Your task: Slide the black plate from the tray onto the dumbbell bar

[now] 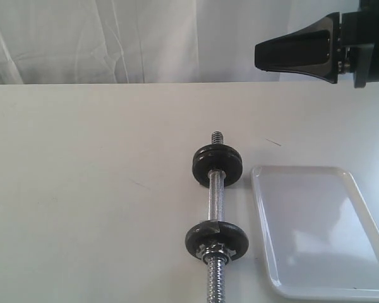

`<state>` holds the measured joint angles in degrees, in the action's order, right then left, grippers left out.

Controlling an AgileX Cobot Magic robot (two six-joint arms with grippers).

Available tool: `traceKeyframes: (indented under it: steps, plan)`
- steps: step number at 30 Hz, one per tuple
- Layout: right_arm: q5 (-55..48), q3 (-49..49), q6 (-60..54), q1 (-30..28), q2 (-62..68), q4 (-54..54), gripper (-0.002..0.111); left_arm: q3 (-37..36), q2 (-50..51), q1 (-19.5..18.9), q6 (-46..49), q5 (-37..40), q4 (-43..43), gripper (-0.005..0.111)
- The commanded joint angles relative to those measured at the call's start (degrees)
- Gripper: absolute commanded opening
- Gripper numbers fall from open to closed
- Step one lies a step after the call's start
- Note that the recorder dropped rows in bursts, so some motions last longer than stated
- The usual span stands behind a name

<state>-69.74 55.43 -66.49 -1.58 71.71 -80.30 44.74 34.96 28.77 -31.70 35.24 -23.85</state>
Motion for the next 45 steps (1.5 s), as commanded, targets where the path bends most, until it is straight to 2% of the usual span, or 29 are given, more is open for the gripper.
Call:
traceKeyframes:
  steps: [1,8,29,31,34,35,38,42,45]
  plan:
    - [-0.2,-0.2,-0.5,-0.2,-0.3,0.0,0.000,-2.2,-10.2,-0.1,-0.9,6.2,-1.9,0.000]
    - [-0.2,-0.2,-0.5,-0.2,-0.3,0.0,0.000,-2.2,-15.6,-0.1,-0.9,7.8,-2.0,0.000]
    - [-0.2,-0.2,-0.5,-0.2,-0.3,0.0,0.000,-2.2,-15.6,-0.1,-0.9,8.0,-2.1,0.000]
    - [-0.2,-0.2,-0.5,-0.2,-0.3,0.0,0.000,-2.5,-15.6,-2.4,-0.9,7.6,-1.8,0.000]
    - [-0.2,-0.2,-0.5,-0.2,-0.3,0.0,0.000,-3.0,-15.6,-10.0,-1.1,7.2,-0.8,0.000]
    - [-0.2,-0.2,-0.5,-0.2,-0.3,0.0,0.000,-3.0,-16.1,-13.8,-2.2,7.5,0.7,0.000]
    - [-0.2,-0.2,-0.5,-0.2,-0.3,0.0,0.000,-3.0,-18.6,-21.0,-6.0,5.8,6.2,0.000]
    - [-0.2,-0.2,-0.5,-0.2,-0.3,0.0,0.000,-4.0,-25.2,-25.2,-9.8,0.0,11.4,0.000]
    - [-0.2,-0.2,-0.5,-0.2,-0.3,0.0,0.000,-8.5,-31.1,-25.8,-9.6,-10.4,12.1,0.000]
